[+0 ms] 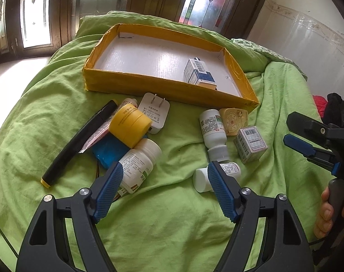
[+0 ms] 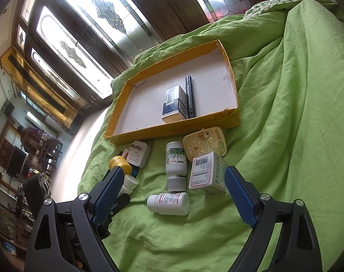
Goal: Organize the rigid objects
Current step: 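Withdraw both grippers from the tray toward the remaining items, then grasp the white pill bottle lying on its side with the left gripper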
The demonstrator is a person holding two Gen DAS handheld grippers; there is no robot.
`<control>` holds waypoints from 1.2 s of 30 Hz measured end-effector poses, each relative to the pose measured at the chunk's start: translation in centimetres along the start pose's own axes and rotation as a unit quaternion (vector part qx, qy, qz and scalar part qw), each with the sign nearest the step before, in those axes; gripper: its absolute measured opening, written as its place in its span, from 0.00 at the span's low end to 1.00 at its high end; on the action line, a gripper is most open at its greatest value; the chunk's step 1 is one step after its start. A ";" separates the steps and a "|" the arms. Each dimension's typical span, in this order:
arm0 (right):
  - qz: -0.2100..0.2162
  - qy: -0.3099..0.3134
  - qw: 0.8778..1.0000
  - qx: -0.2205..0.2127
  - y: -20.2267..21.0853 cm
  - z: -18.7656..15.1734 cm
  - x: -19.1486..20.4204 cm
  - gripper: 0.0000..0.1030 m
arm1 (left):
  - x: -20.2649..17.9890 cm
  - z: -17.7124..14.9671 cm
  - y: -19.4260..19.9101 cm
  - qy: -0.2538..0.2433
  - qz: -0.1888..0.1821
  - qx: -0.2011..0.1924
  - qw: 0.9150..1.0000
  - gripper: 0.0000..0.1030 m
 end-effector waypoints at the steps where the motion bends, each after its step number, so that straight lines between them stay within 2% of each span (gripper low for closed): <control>1: -0.001 0.000 1.000 0.002 -0.1 0.0 0.0 0.85 | 0.0 0.0 0.1 0.001 -0.002 -0.001 1.000 0.75; 14: -0.013 -0.017 1.000 0.014 1.0 -2.1 -1.7 0.84 | -1.3 -1.3 0.5 -0.004 -0.012 0.010 1.000 0.75; 24: -0.016 -0.026 0.999 0.013 1.2 -1.8 -2.5 0.84 | -3.9 -2.2 -0.7 -0.053 -0.013 0.035 0.998 0.75; 31: -0.008 -0.046 0.999 0.000 1.8 -0.8 -2.9 0.84 | -7.4 -2.3 -2.7 -0.064 -0.041 0.052 0.996 0.77; 36: -0.003 -0.058 0.998 -0.006 2.3 -0.3 -3.2 0.84 | -8.0 -2.7 -5.4 -0.070 -0.020 0.078 0.994 0.77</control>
Point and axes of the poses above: each gripper's, at about its wrist camera, not at the fingertips, and y roughly against the way its jaws point, x to its left, z to its top, the point moved 10 cm from there along -y, roughly the way its jaws point, and after that the axes turned 5 degrees about -z, right-handed, at the moved point
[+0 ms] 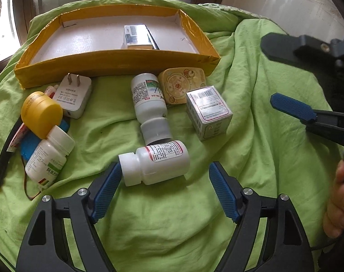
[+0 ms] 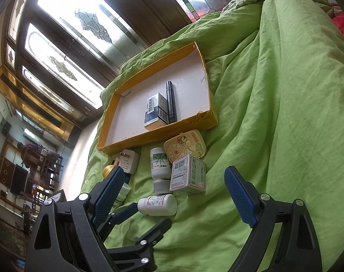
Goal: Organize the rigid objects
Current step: 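Grasp the white pill bottle lying on its side with the left gripper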
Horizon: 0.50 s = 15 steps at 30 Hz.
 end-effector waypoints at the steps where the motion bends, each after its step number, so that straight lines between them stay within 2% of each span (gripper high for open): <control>1: 0.000 0.000 1.000 0.000 0.0 0.0 0.0 0.84 | 0.2 0.2 -0.3 0.006 0.003 0.000 1.000 0.77; 6: -0.003 0.007 1.000 0.002 -0.3 0.0 0.1 0.84 | 1.5 0.6 -0.6 0.027 0.012 -0.008 1.000 0.76; 7: -0.002 0.008 1.000 0.004 -0.4 0.0 0.1 0.84 | 1.6 0.3 -0.5 0.024 0.015 -0.007 1.000 0.68; 8: -0.002 0.009 1.000 0.005 -0.4 0.0 0.0 0.84 | 1.6 0.0 -0.4 0.020 0.013 -0.005 1.000 0.65; 15: -0.010 0.034 0.999 0.016 -0.9 -0.3 0.4 0.84 | 3.0 -1.0 2.3 0.003 0.004 0.005 1.000 0.65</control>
Point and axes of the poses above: each gripper's, at about its wrist camera, not at the fingertips, and y roughly against the way its jaws point, x to its left, z to its top, the point moved 10 cm from there along -y, roughly the way its jaws point, and after that the axes turned 5 degrees about -z, right-handed, at the moved point
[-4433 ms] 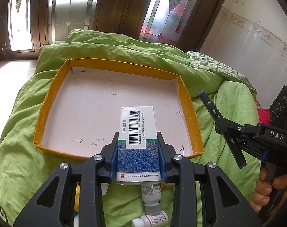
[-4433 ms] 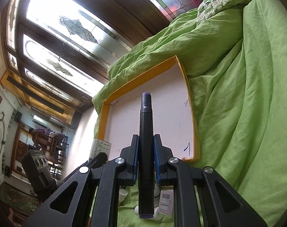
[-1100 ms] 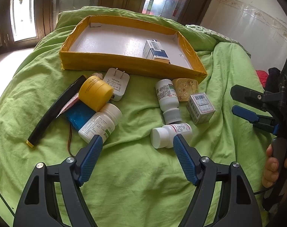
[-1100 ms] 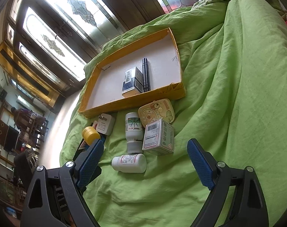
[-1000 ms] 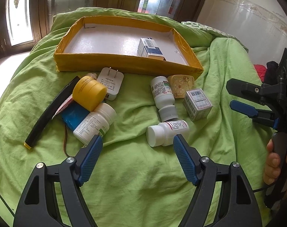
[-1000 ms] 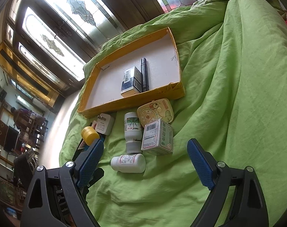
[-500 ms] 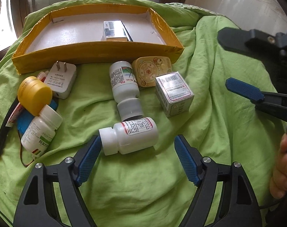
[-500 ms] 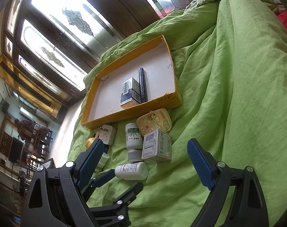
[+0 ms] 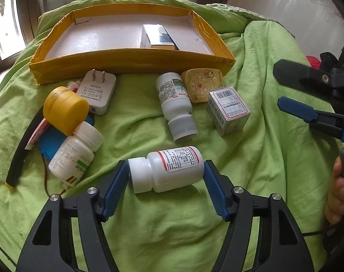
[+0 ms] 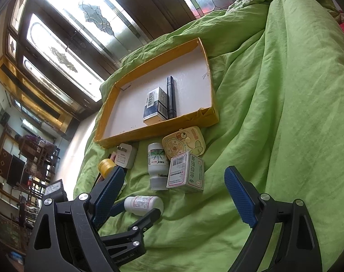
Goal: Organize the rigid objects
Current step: 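Grasp the white pill bottle lying on its side with the left gripper, then grasp the white-and-pink barcoded box with the right gripper while the left holds the bottle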
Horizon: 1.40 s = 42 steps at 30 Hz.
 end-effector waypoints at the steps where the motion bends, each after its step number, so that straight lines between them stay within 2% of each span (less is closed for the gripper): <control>1: -0.004 0.008 1.000 0.002 -0.1 -0.1 0.2 0.84 | 0.4 -0.1 0.4 0.002 -0.002 0.001 1.000 0.65; 4: -0.020 0.034 0.999 0.015 -0.9 -0.7 0.7 0.84 | 1.3 -0.7 0.9 0.002 -0.003 0.004 1.000 0.65; 8: -0.049 0.071 0.996 0.037 -2.3 -1.2 1.2 0.75 | 1.6 -0.9 0.4 0.016 -0.011 -0.004 1.000 0.65; 13: -0.122 0.111 0.984 0.069 -4.8 -1.2 0.6 0.64 | 1.9 -1.1 0.4 0.025 -0.018 -0.011 0.999 0.65; 15: -0.139 0.123 0.979 0.085 -5.9 -1.5 0.3 0.57 | 1.9 -1.0 0.5 0.026 -0.017 -0.014 0.999 0.65; 17: -0.152 0.136 0.974 0.094 -6.9 -2.0 0.2 0.38 | 1.8 -1.0 0.5 0.025 -0.015 -0.017 0.999 0.65; 19: -0.160 0.142 0.973 0.092 -7.0 -2.2 0.1 0.36 | 1.7 -0.9 0.5 0.025 -0.013 -0.019 0.999 0.65; 28: -0.112 0.101 0.987 0.060 -4.5 -2.6 -0.2 0.34 | 1.5 -0.7 0.9 0.020 -0.017 -0.026 0.999 0.65; 34: -0.093 0.101 0.990 0.039 -3.3 -2.3 0.7 0.34 | 1.6 -0.5 1.7 0.028 -0.028 -0.044 0.998 0.65; 42: -0.091 0.102 0.990 0.034 -3.3 -2.0 1.1 0.34 | 2.0 0.1 2.8 0.044 -0.038 -0.067 0.996 0.65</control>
Point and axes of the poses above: each gripper's, at about its wrist camera, not at the fingertips, and y roughly against the way its jaws point, x to its left, z to its top, the point moved 10 cm from there along -y, roughly the way its jaws point, and after that the axes turned 5 degrees about -z, right-handed, at the moved point
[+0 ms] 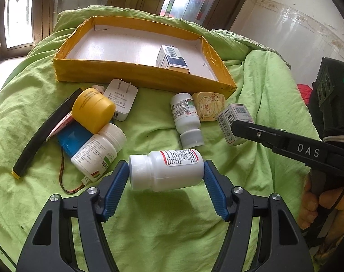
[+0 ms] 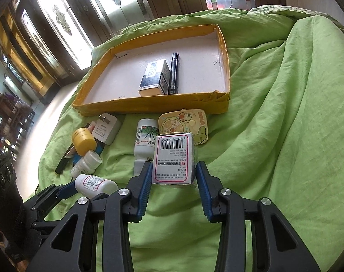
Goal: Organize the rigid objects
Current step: 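Grasp the white-and-pink barcoded box with the right gripper while the left holds the bottle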
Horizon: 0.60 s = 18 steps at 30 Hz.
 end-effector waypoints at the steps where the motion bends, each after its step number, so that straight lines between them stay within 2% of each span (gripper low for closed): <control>1: 0.001 0.000 1.000 0.000 0.0 0.0 0.0 0.34 | -0.1 0.0 0.0 0.000 0.000 -0.001 1.000 0.65; 18: -0.011 -0.003 1.000 -0.026 1.1 0.4 -0.1 0.34 | -0.2 0.5 0.8 0.007 -0.010 -0.019 1.000 0.65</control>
Point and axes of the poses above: each gripper's, at about its wrist camera, not at the fingertips, and y roughly against the way its jaws point, x to its left, z to its top, the point moved 10 cm from there along -y, roughly the way its jaws point, and after that the axes turned 5 degrees about -z, right-handed, at the moved point
